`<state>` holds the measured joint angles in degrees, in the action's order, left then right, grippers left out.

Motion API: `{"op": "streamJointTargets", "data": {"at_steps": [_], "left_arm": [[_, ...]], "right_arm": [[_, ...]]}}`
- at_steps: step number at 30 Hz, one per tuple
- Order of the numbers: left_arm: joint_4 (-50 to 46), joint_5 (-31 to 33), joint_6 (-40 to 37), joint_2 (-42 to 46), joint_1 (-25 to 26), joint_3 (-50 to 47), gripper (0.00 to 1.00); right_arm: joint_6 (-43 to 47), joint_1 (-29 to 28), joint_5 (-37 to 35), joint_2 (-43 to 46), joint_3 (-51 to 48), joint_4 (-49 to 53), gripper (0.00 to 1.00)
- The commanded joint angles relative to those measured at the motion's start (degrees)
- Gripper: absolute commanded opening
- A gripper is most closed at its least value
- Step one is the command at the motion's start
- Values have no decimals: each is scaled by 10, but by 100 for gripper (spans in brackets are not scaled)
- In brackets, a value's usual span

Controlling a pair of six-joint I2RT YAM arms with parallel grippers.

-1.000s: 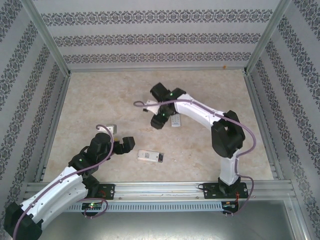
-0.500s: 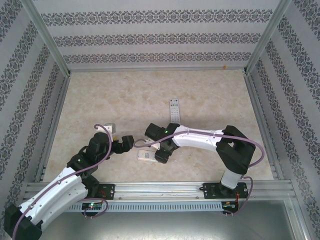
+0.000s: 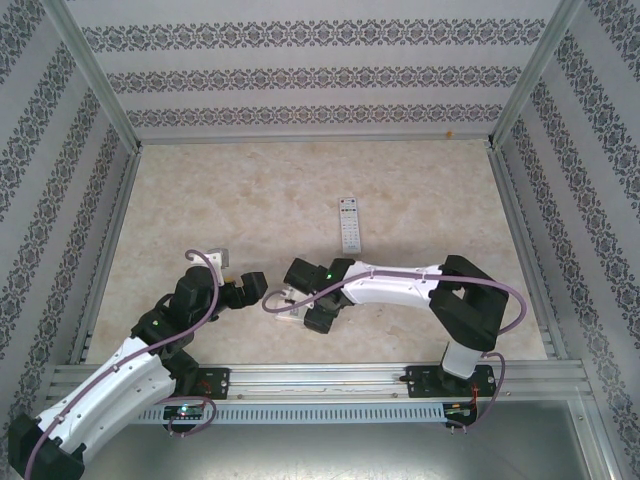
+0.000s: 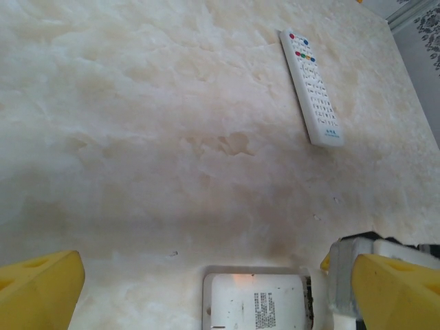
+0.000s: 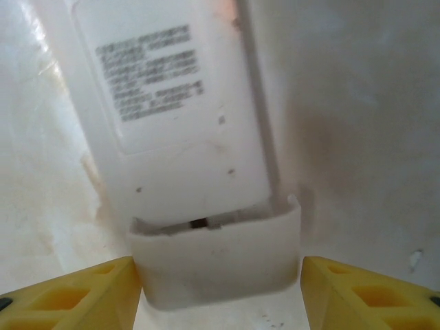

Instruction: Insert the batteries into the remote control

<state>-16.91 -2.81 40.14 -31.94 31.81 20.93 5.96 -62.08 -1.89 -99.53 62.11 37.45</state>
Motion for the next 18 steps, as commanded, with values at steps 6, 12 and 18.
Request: {"op": "streamJointTargets", "data": {"at_steps": [6,12,18], "left_arm": [[-25,-7,9,10,-5,2,100],[-24,-4,16,20,-5,-7,100],[-12,-8,29,-7,-5,-4,99]], "right_arm": [[9,-7,-3,-24,7,13,67],[-8,-5,-16,3,16,2,71],[-110,17,22,107,-5,-63,73]]}}
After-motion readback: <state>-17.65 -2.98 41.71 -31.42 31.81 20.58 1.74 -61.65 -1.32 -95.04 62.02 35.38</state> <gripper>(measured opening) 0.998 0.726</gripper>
